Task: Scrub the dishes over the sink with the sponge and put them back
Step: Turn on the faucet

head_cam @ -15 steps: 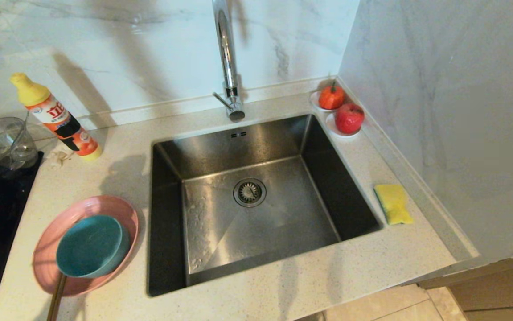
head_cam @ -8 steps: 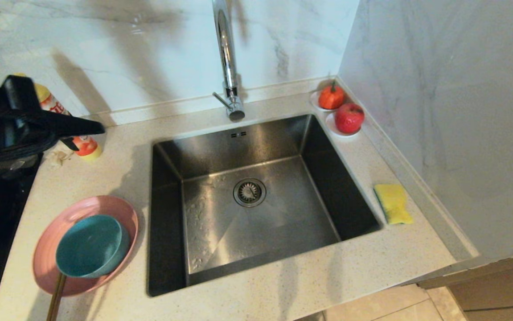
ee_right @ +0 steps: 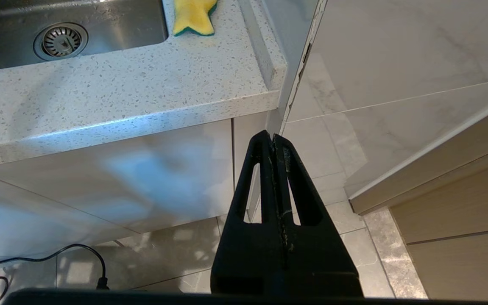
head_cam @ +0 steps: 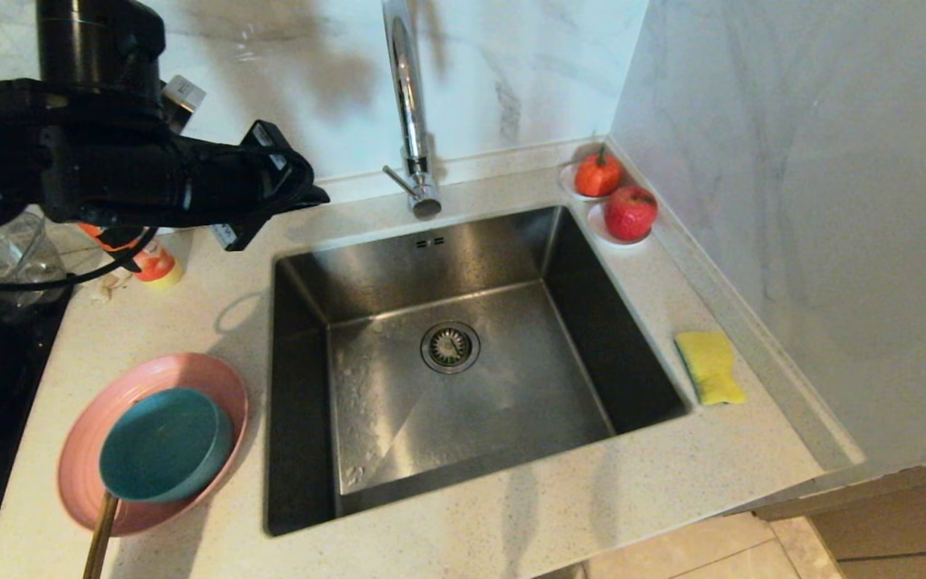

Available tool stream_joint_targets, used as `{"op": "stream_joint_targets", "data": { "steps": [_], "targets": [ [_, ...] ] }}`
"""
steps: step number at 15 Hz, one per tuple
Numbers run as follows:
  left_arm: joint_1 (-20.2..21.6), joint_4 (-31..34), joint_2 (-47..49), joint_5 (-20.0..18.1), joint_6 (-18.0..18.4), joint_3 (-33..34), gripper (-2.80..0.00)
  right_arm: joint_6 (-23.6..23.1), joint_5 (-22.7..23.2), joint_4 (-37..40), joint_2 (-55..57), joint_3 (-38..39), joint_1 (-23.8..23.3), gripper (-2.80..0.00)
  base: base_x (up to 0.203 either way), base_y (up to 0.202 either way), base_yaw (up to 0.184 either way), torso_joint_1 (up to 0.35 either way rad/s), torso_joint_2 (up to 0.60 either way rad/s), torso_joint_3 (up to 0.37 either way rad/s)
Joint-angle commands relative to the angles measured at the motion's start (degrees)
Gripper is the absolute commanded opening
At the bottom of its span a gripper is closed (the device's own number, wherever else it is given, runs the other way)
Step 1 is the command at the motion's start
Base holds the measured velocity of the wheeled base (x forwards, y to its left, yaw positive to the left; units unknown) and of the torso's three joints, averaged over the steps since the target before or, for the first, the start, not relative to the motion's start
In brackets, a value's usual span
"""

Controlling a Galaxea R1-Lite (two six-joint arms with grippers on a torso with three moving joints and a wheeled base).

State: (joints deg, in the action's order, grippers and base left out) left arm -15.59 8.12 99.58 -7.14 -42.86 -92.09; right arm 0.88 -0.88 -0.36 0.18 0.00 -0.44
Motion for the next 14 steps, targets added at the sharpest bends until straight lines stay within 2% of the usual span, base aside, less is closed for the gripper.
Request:
{"op": "stream_joint_targets", "data": {
  "steps": [1, 4, 6, 10, 14],
  "targets": [
    [-0.16, -4.63, 6.78, -0.16, -2.68, -1.67, -2.80, 0.00, 0.00, 0.01, -0.01, 0.00, 0.00, -2.80, 0.000, 0.000, 0.000, 0.000, 0.00, 0.000],
    [-0.10, -8.05, 11.62, 0.02, -4.01, -4.65, -2.80, 0.00, 0.00, -0.02, -0.01, 0.00, 0.00, -2.80, 0.000, 0.000, 0.000, 0.000, 0.00, 0.000],
    [0.07, -8.36, 14.09, 0.28, -5.58, -8.99, -2.80, 0.00, 0.00, -0.03, -0.01, 0.00, 0.00, -2.80, 0.000, 0.000, 0.000, 0.000, 0.00, 0.000],
    [0.53, -8.01, 18.88, 1.49, -6.41, -17.02, -2.80, 0.00, 0.00, -0.05, -0.01, 0.00, 0.00, -2.80, 0.000, 0.000, 0.000, 0.000, 0.00, 0.000],
    [0.56, -8.89, 21.00, 1.61, -7.32, -18.65, -2.80, 0.00, 0.00, 0.01, -0.01, 0.00, 0.00, -2.80, 0.000, 0.000, 0.000, 0.000, 0.00, 0.000]
  ]
}}
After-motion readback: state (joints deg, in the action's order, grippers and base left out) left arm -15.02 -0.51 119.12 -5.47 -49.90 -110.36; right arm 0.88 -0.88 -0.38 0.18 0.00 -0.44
